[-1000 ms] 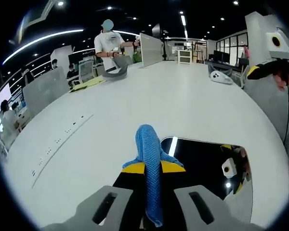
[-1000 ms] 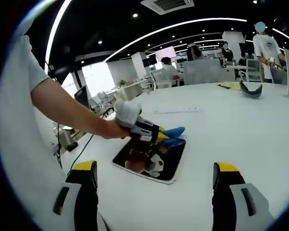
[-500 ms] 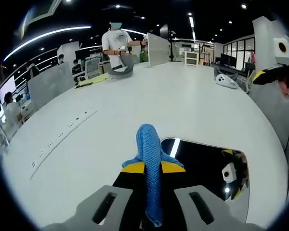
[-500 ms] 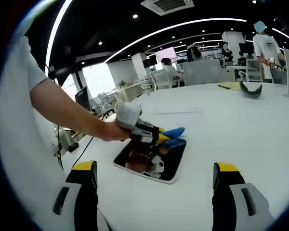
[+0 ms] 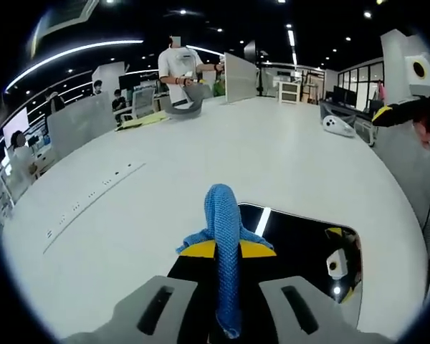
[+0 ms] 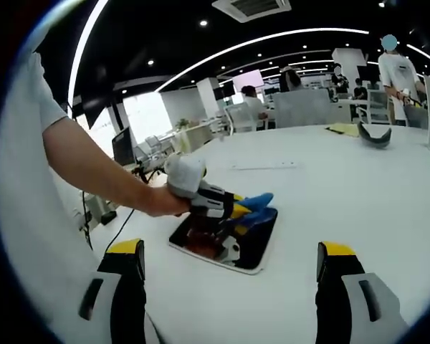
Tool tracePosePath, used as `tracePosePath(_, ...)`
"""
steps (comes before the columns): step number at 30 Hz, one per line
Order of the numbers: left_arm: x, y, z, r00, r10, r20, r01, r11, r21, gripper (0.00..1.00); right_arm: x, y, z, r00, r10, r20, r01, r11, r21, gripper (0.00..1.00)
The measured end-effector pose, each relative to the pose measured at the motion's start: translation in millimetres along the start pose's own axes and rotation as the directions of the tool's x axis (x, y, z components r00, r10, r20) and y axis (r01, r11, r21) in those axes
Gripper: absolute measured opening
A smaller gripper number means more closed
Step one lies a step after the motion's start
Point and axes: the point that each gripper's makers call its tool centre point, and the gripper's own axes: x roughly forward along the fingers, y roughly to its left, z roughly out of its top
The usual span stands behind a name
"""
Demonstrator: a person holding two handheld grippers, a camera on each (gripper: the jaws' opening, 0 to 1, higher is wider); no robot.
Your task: Wipe the mirror surface with the cleaning cloth until all visible marks leave the cleaned area.
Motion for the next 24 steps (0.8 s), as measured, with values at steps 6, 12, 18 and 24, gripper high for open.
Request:
tracePosePath(6,-2.5,-5.9,-1.0,1.0,0.007,-0.004,-0.007,1.0,0.026,0.07,-0.2,2.7,2.3,1.0,0.005,0.004,-0.005,1.0,-0.006,1.0)
tracePosePath(12,-4.4,-7.5,-2.4,1.0,0.015,-0.009,-0.015,1.0,0.015,0.07,-1.7,5.5,3.2,1.0,0.007,0.006,-0.007,1.0,-0.012,1.0)
tracePosePath(18,-8.3,-12.9,-4.7,1.0,0.016,-0.008,-0.016,1.0,0.013,0.07,-4.2,5.7,4.5,1.0,0.005,0.013,-0.005,1.0,-0.018,1.0)
tracePosePath(24,-13.4,-19.5,-7.8,1.0,0.015,-0.013,-0.015,1.0,0.024,0.07,-3.1,9.9,3.6,1.0,0.013,0.007,-0.013,0.999,-0.036,1.0)
